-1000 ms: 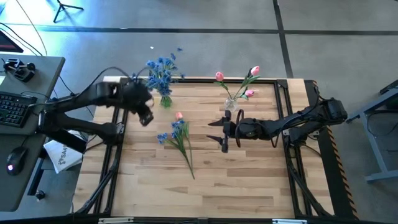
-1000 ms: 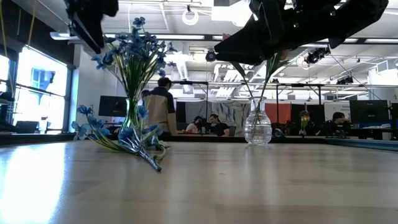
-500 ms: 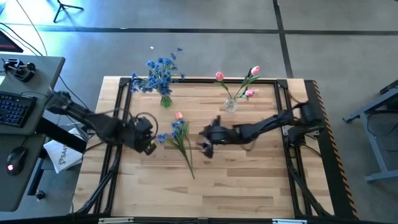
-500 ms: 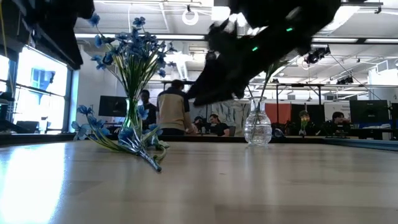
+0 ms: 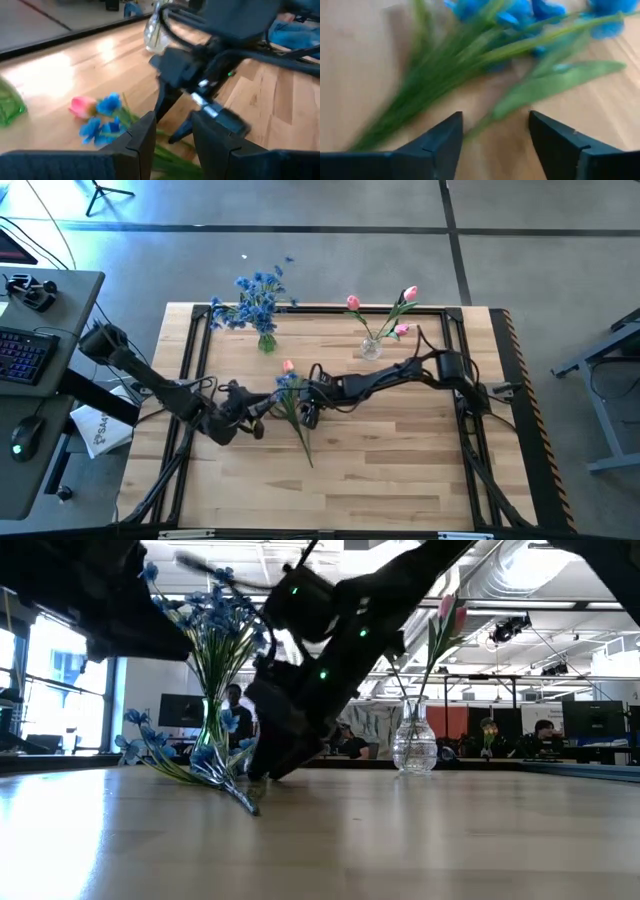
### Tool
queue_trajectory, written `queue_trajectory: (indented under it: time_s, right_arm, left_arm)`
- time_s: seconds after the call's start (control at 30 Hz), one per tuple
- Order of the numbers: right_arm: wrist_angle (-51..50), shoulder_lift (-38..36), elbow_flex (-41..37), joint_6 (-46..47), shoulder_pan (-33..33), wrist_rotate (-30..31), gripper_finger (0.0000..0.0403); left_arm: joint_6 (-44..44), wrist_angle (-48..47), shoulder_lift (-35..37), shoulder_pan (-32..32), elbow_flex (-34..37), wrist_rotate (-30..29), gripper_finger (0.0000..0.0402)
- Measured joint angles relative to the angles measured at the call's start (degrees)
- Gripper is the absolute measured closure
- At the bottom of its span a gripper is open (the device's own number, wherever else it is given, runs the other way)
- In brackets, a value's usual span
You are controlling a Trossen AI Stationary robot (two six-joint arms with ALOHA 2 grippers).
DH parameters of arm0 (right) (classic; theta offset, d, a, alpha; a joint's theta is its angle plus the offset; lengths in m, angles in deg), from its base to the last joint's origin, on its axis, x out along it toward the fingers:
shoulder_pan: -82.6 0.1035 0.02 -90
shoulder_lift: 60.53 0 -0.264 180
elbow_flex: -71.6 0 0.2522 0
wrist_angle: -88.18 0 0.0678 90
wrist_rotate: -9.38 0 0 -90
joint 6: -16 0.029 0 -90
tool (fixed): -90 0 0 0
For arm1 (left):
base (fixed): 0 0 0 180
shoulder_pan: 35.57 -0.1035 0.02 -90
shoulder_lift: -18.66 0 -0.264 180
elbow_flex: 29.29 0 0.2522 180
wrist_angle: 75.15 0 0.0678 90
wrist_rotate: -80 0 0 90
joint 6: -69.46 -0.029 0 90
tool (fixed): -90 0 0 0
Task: Sort flowers into vase by color
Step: Put the pink flower into the transparent vase
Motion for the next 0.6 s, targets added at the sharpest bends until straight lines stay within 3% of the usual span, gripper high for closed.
queue_trajectory:
  time_s: [0.1,0.3,0.43,0.6]
  right_arm:
    - [-1.72,1.44,1.86,-1.09,-0.54,0.37,0.0235]
    - [-6.26,0.43,0.94,-5.00,-1.19,1.52,0.0382]
    - [-7.08,-5.06,-6.37,-5.56,-1.60,2.61,0.0381]
    - [3.58,-18.01,-25.24,-4.15,-3.28,0.71,0.0398]
  left_arm:
    - [-4.07,3.40,-0.62,-0.69,-0.03,0.04,0.0289]
    - [-5.46,4.50,-1.97,-0.96,-0.03,0.40,0.0289]
    - [-4.72,4.45,-2.92,-0.96,-0.03,1.68,0.0289]
    - [-5.46,4.46,-4.18,-0.97,-0.03,1.83,0.0289]
